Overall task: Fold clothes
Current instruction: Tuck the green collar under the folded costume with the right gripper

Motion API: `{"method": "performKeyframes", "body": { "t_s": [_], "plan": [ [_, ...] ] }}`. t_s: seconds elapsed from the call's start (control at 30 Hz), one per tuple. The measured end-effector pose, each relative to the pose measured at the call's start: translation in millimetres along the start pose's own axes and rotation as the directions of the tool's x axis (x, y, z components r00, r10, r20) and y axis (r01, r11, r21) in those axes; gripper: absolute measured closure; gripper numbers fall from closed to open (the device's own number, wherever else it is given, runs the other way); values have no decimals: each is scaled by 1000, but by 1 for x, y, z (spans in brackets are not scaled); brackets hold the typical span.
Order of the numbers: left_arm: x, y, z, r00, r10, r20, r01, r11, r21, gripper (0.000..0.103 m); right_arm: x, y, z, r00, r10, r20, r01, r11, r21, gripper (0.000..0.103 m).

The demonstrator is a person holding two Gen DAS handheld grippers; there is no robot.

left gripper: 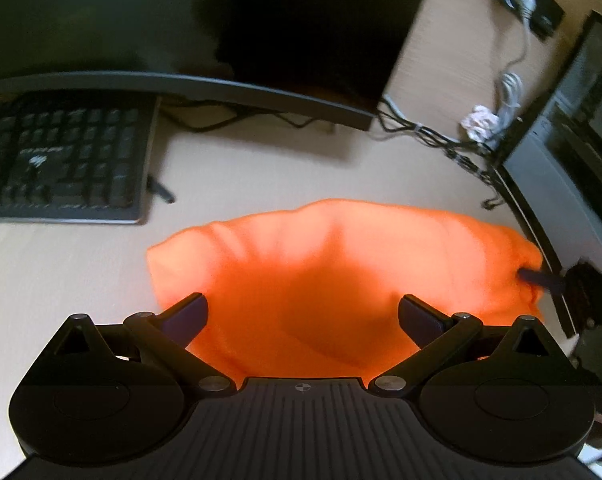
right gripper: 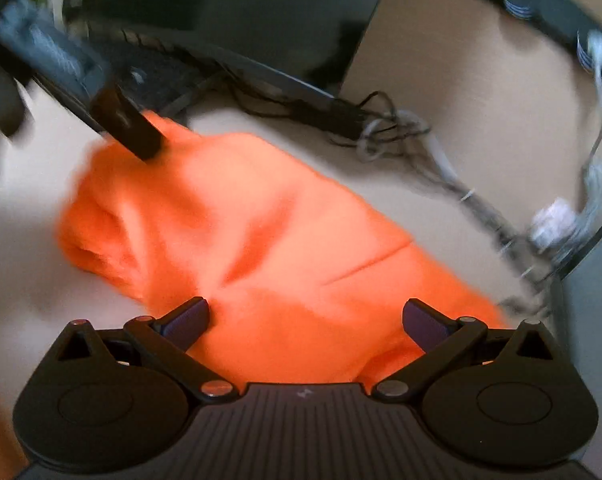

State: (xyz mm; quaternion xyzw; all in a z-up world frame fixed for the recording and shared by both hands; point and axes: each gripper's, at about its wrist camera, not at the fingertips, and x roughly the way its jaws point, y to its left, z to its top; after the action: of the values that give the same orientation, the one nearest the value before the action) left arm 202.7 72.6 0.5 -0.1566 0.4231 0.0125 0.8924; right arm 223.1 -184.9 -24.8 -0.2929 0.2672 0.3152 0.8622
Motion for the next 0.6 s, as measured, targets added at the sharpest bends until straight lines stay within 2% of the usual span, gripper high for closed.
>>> {"method": "performKeyframes", "body": {
  "t_s": [0.07, 0.17, 0.23, 0.3, 0.33, 0.37, 0.47, 0.6],
  "plan": [
    [-1, 3, 0, 1000, 9, -6, -9, 1000, 0, 0, 6, -11, 17, 994, -106, 29, 103, 992, 79, 7],
    [0, 2, 0, 1000, 12, -16, -12, 1000, 3, 0, 9, -31, 43, 984, -169, 48, 154, 961, 231, 7],
    [1, 0, 1, 1000, 9, -21, -8, 1000, 11, 0, 22, -27, 45, 986, -164, 18, 158, 970, 183, 7],
    [2, -3, 1, 1000, 4, -26, -4, 1000, 19, 0, 43, -19, 35, 987, -157, -42, 160, 982, 104, 5],
    [3, -4, 1, 1000, 2, -28, -2, 1000, 24, 0, 51, -17, 29, 987, -141, -79, 149, 983, 105, 5],
    [3, -5, 1, 1000, -1, -28, 2, 1000, 29, 0, 58, -16, 23, 986, -124, -111, 137, 984, 115, 5],
    [3, -10, 2, 1000, -11, -27, 12, 999, 45, 0, 54, -31, 13, 990, -66, -123, 94, 967, 235, 3],
    [-1, -17, 7, 1000, -20, -15, 20, 998, 61, 0, 37, -46, 5, 992, -40, -117, 69, 964, 255, 3]
  ]
}}
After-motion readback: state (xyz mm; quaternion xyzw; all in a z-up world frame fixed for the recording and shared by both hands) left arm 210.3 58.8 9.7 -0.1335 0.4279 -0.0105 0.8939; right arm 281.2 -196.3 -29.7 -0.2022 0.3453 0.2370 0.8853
